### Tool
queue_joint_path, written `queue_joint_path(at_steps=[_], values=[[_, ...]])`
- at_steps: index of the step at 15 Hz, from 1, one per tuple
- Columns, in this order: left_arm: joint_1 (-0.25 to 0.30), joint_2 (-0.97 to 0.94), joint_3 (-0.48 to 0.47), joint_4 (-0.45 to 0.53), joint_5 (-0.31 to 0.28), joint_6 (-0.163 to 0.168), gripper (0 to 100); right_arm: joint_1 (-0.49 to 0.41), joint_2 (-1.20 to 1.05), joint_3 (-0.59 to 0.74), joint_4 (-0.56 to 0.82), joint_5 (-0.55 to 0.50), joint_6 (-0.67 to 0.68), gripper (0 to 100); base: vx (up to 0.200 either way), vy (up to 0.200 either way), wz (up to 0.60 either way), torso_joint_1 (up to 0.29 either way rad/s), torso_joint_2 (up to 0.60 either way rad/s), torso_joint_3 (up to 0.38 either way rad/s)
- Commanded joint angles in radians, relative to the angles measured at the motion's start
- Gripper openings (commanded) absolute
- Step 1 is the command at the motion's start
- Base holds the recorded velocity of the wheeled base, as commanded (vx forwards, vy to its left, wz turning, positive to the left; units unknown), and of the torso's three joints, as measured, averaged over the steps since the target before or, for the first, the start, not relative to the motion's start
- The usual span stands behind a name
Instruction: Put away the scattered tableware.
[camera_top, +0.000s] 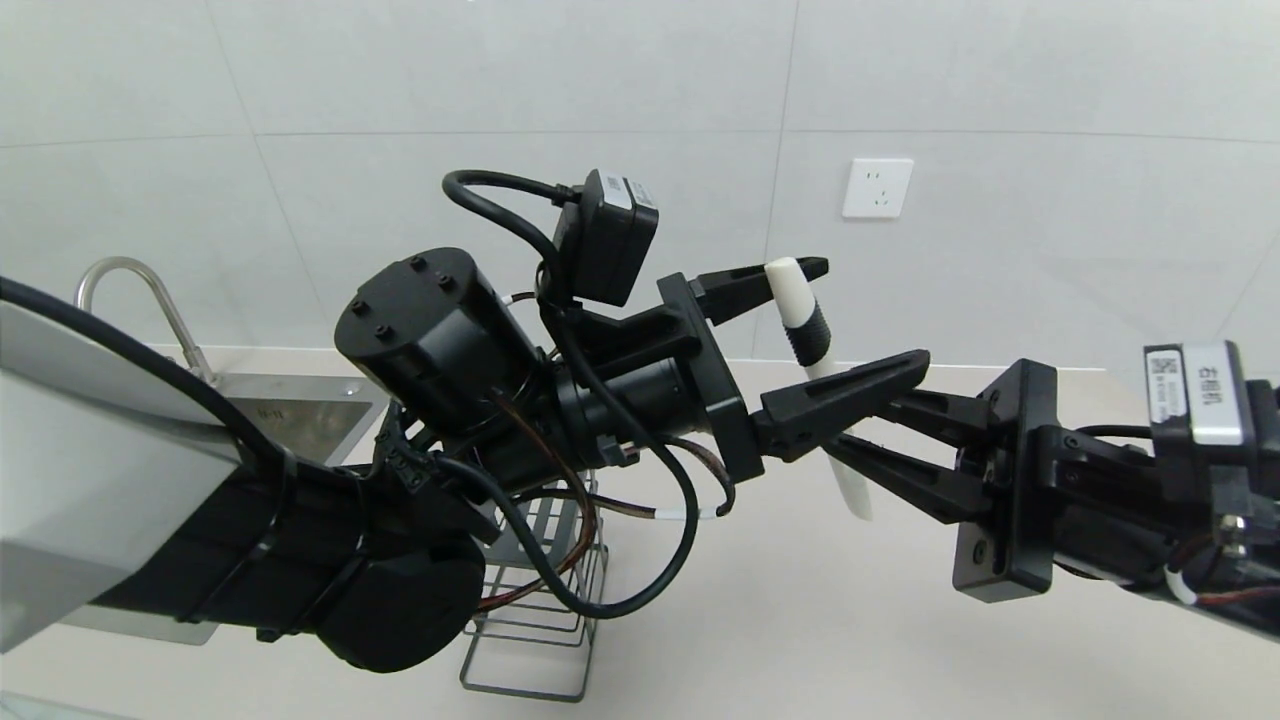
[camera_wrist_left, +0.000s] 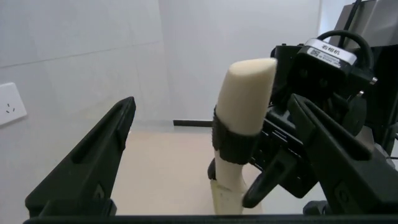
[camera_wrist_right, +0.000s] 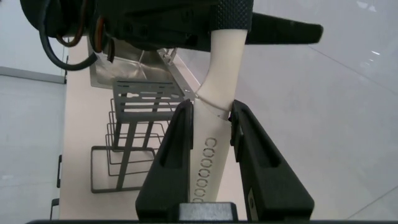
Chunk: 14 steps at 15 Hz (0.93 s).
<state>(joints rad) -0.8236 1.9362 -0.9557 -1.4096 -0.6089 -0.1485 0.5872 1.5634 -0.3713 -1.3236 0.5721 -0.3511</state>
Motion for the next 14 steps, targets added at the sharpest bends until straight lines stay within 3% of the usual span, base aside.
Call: queue_joint_path(at_steps=[1,7,8,14], values=[[0.000,0.004,-0.003,-0.003,0.000,0.000,0,0.006,0.015,-0.003,0.000,0.000,0.000,0,0.000,0.000,0.00,0.000,0.00,0.000],[0.000,-0.005,-0.012,-0.031,0.003,0.000,0,0.003,0.018,-0.005,0.000,0.000,0.003,0,0.000,0.000,0.00,0.000,0.00,0.000],[0.000,-0.003,-0.012,-0.029,0.005,0.000,0,0.003,0.018,-0.001,-0.002,0.000,0.003,100,0.000,0.000,0.00,0.000,0.00,0.000],[0.003,0.001,-0.008,-0.019,0.038,0.000,0,-0.001,-0.013,0.068,0.000,-0.003,0.000,100,0.000,0.000,0.00,0.000,0.00,0.000]])
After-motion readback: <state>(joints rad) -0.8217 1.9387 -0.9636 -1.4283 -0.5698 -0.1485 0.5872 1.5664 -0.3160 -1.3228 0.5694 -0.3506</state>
